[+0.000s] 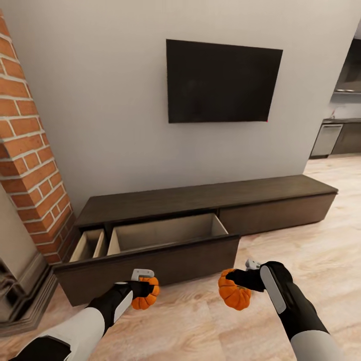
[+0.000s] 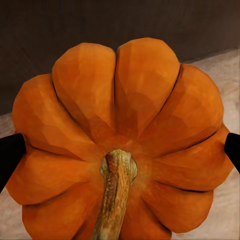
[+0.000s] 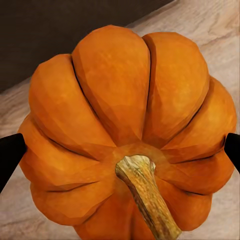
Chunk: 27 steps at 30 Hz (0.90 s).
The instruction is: Place each of the two pumpkins and all three candles from the living room inside a cabinet in the living room (use any cabinet), then make sure every cabinet is closed, and position the cauldron so it is next to a table in the living room.
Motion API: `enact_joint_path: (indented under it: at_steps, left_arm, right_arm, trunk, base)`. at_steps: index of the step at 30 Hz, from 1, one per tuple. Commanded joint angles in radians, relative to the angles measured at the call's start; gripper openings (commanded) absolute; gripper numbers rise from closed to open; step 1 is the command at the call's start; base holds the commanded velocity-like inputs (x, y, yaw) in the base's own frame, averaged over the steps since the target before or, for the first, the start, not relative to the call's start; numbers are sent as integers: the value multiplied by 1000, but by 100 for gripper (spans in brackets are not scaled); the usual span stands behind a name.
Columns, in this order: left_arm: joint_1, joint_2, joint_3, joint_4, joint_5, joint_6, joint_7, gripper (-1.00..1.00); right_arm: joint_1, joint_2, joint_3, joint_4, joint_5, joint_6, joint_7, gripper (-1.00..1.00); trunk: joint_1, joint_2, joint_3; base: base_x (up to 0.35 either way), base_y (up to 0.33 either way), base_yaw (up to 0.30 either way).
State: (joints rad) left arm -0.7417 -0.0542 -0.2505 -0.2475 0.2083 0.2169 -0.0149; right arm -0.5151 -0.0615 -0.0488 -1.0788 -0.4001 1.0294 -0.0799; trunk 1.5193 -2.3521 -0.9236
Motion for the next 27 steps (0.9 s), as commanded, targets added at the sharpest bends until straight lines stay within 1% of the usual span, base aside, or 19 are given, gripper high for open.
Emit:
enact_joint_path:
  at_steps: [1, 6, 9, 13, 17, 19, 20, 27]
  left_arm:
    - [-1, 0, -6, -1, 10, 4, 1, -100]
    - [-1, 0, -6, -1, 10, 4, 1, -100]
    - [-1, 0, -6, -1, 10, 4, 1, -100]
    - [-1, 0, -6, -1, 11, 4, 1, -100]
    - [-1, 1, -6, -1, 11, 4, 0, -100]
    - [-1, 1, -6, -1, 11, 4, 0, -100]
    - [-1, 1, -6, -1, 11, 4, 0, -100]
    - [-1, 1, -6, -1, 11, 4, 1, -100]
  right_arm:
    - [0, 0, 0, -1, -14, 3, -7, -100]
    - [0, 0, 1, -1, -15, -9, -7, -100]
    - [0, 0, 1, 0, -15, -24, -6, -100]
    - [0, 0, 2, -1, -16, -28, -6, -100]
    - [0, 0, 4, -1, -16, -29, -6, -100]
    - [2, 0, 5, -1, -16, -29, -6, -100]
    - [13, 0, 7, -1, -15, -30, -6, -100]
    - [18, 0, 7, -1, -16, -30, -6, -100]
  trunk:
    - [0, 0, -1]
    - [0, 0, -1]
    - [0, 0, -1]
    - [0, 0, -1]
    - [0, 0, -1]
    - [0, 0, -1]
    - [0, 0, -1]
    - [0, 0, -1]
  base:
    - [136, -195, 292]
    - [97, -148, 292]
    - [90, -33, 292]
    - [174, -10, 292]
    - [64, -2, 253]
    - [20, -1, 100]
    - [4, 0, 20]
    - [22, 0, 6]
